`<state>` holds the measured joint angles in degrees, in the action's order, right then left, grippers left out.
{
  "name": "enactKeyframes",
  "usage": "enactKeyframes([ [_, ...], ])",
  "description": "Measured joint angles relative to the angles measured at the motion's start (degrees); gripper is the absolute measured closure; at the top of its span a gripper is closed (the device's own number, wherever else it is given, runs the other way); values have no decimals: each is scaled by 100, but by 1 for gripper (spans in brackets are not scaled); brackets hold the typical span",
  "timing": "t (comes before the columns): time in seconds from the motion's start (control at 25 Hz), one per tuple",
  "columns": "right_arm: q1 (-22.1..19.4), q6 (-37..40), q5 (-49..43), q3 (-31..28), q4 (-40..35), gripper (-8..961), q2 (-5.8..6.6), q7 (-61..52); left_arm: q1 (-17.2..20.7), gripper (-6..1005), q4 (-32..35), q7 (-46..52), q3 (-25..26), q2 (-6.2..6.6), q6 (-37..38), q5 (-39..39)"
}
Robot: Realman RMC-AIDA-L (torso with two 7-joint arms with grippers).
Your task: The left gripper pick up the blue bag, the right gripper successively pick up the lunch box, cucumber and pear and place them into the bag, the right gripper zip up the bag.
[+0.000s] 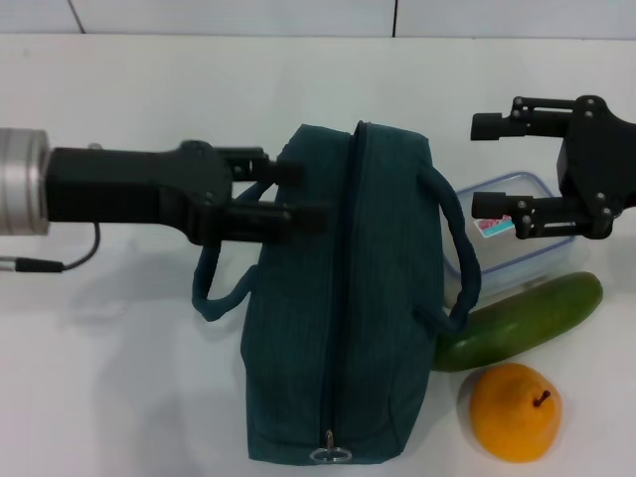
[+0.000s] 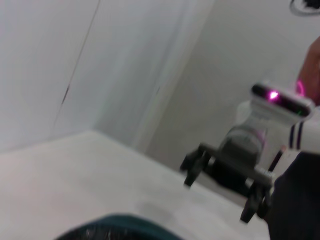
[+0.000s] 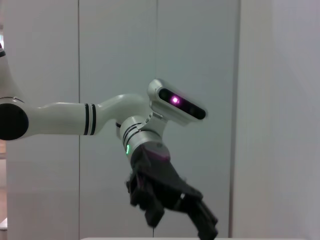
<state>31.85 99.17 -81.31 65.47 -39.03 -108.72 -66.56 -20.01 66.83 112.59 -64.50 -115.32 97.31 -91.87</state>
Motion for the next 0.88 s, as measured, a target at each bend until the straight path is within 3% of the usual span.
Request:
enactKeyframes([
  [0.12,-22,1,0,3,-68,233,-3,19,117,227,496,422,141,-301,-65,-602],
  [0.2,-24,4,-3,7,-109,233,-4,27,163,227,641,546,241,-415,-91,-814],
  [0.52,-52,12,-8,9,-238,232,-8,35,301,228,717,561,298,-402,-107,-490],
  [0.88,14,-2,-91,27,-284,232,-8,1,420,229,744,273,556,-420,-183,-640],
])
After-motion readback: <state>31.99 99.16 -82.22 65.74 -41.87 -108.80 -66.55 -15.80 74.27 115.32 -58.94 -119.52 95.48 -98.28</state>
